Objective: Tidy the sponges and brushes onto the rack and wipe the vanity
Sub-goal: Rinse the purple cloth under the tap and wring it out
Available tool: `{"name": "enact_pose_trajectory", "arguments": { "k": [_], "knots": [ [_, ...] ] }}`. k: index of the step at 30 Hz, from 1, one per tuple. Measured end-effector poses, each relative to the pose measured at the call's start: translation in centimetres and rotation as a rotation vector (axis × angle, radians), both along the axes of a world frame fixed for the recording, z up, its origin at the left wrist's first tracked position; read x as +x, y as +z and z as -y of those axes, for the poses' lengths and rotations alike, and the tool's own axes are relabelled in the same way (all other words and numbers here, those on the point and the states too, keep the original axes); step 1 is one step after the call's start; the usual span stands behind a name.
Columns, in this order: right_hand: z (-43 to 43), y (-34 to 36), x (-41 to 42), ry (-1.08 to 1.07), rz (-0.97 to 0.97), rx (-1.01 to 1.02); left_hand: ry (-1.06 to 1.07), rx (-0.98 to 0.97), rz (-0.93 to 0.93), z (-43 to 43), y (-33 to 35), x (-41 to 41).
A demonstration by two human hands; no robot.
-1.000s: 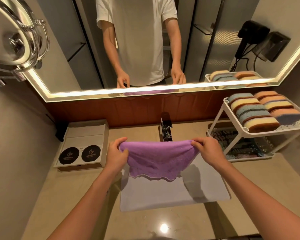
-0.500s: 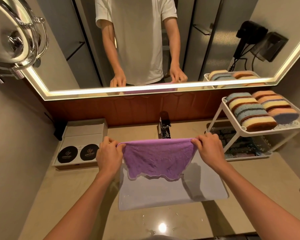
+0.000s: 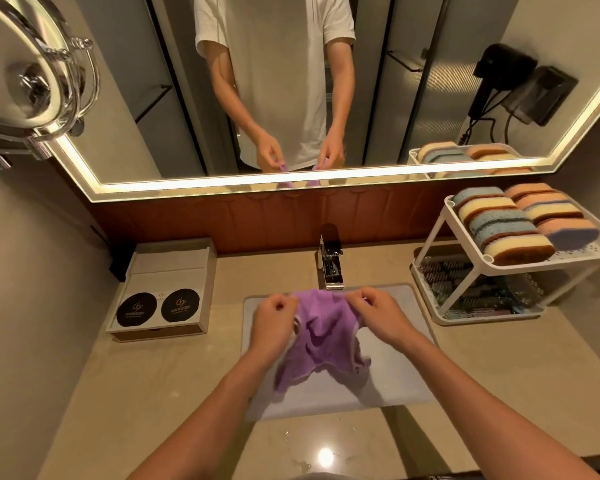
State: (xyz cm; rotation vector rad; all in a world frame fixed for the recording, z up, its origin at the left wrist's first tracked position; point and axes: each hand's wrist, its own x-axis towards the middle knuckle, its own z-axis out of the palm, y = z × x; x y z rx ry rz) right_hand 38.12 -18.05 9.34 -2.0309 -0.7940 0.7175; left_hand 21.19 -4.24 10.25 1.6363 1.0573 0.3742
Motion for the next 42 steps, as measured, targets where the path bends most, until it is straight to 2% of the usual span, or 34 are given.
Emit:
{"name": "enact_pose_trajectory", "arguments": {
  "k": [5, 9, 13, 17, 23, 29, 32, 34, 37, 39, 42],
  "knots": [
    [-1.8, 0.1, -3.0, 0.037, -0.183, 0.159, -0.090, 0.060, 0.063, 4.7, 0.4, 1.6],
    [-1.1, 0.1, -3.1, 0.068, -0.269, 0.136, -0.150, -0.062, 0.052, 4.9, 0.5, 1.3],
    [-0.4, -0.6, -2.5, 0.127, -0.112, 0.139, -0.111, -0.263, 0.025, 3.0, 0.1, 0.8],
    [-0.1, 0.0, -2.0, 0.225, -0.004, 0.094, 0.011, -0.173, 0.035, 0.3, -0.3, 0.6],
    [-0.6, 2.5, -1.7, 0.464, 0.286, -0.005, -0.156, -0.326, -0.101, -1.9, 1.2, 2.9],
    [0.2, 3.9, -1.4, 0.458, 0.375, 0.005, -0.147, -0.344, -0.179, -2.8, 1.2, 3.4],
    [0.3, 4.2, -1.2, 0.387, 0.354, -0.009, 0.044, -0.249, -0.100, -3.1, 1.2, 3.4],
    [0.4, 4.0, -1.0, 0.321, 0.331, -0.056, 0.175, -0.077, -0.068, -3.6, 1.5, 3.1],
    [1.0, 3.8, -0.3, 0.263, 0.320, -0.107, 0.163, 0.148, -0.051, -3.4, 2.0, 3.0],
    [1.1, 4.0, -0.1, 0.233, 0.276, -0.090, 0.151, 0.181, -0.021, -2.8, 2.8, 2.9],
    [0.8, 4.9, -0.5, 0.199, 0.170, -0.024, 0.142, 0.099, 0.023, -2.9, 3.3, 2.5]
  ]
}}
